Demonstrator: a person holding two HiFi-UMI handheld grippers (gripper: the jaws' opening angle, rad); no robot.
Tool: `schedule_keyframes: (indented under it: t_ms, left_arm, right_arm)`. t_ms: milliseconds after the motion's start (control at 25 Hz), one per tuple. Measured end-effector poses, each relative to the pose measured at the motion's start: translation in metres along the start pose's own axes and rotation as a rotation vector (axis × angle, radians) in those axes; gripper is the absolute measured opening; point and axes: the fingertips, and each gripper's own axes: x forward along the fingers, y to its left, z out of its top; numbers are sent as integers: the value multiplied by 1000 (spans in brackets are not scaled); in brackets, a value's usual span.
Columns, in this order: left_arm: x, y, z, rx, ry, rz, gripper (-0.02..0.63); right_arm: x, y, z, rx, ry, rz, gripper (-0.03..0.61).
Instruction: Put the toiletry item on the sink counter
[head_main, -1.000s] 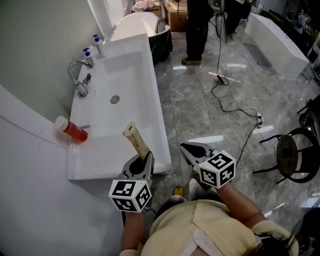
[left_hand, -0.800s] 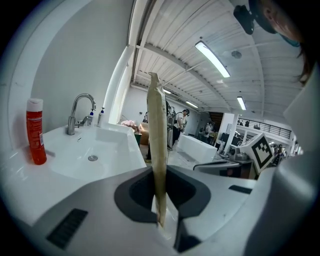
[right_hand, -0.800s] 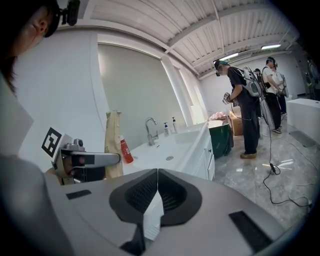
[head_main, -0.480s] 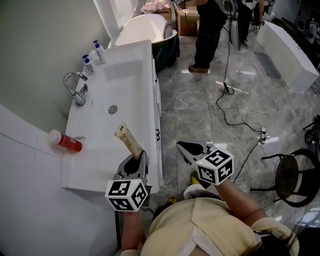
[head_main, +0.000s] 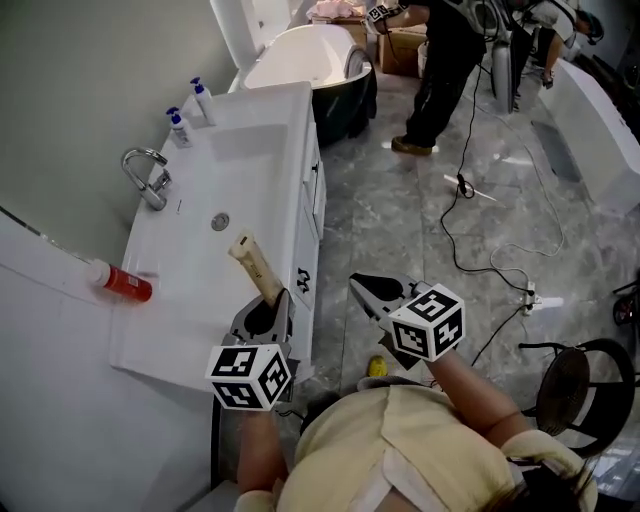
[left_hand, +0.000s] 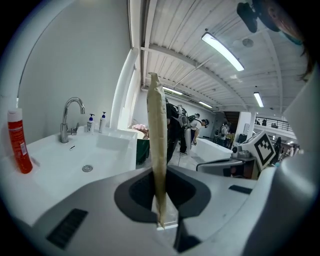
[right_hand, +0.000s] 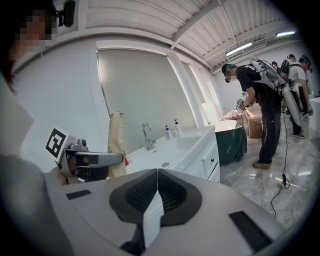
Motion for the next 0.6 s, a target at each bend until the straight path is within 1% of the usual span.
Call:
schedule_keyframes:
  t_ms: [320,600]
  left_arm:
    - [23,2,2,-27,0,89,64]
    - [29,10,7,-36,14,150,64]
  right_arm:
    - [1,-31,10,-22,12,60,28]
    - [15,-39,12,-11,31,119,28]
